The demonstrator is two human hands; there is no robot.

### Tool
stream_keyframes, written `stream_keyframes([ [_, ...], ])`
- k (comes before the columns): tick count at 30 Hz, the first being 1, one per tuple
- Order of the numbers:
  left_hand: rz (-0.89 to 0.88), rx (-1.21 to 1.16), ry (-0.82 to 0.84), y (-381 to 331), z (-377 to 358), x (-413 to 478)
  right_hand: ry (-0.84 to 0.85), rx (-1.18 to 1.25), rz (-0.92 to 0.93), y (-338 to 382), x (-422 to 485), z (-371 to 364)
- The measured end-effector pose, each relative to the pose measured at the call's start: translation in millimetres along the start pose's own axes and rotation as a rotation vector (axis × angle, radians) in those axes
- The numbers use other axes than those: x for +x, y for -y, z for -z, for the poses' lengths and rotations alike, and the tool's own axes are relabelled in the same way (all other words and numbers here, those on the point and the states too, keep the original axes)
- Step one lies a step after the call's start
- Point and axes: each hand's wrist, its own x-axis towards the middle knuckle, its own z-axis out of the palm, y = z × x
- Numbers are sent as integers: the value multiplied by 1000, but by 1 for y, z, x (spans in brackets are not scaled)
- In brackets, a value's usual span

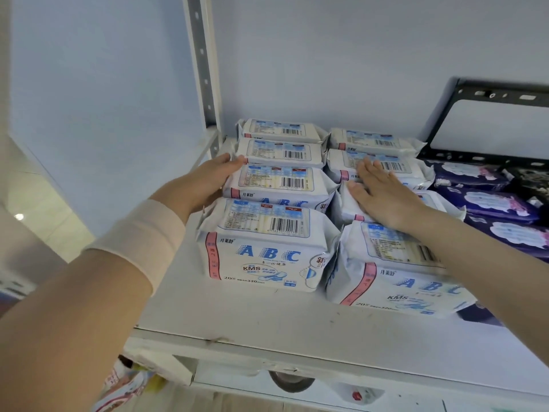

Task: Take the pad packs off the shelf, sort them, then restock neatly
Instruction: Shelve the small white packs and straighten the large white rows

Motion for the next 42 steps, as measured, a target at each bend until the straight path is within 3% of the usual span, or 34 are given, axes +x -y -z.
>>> stream_keyframes([
  [3, 106, 68, 24, 2, 4, -9, 16, 10, 1, 2, -3, 3],
  [6, 87, 79, 24, -1, 3, -23, 27, 36, 20, 5, -9, 8],
  [8, -29, 141, -83, -1, -1, -37, 22, 68, 60, 9, -20, 12],
  [11, -363, 347, -198, 4, -7, -69, 21, 127, 125, 17, -47, 13],
  [16, -503, 751, 131, 16, -25, -96, 0, 60, 158, 19, -78, 6],
  [21, -567, 1038, 127, 28, -32, -85, 15, 39, 133, 15, -79, -3],
  [32, -623, 1096, 82, 25, -38, -74, -32, 1, 119, 16, -78, -11],
  [42, -543, 1097, 157, 23, -27, -83, -22, -7, 107, 17, -78, -10],
])
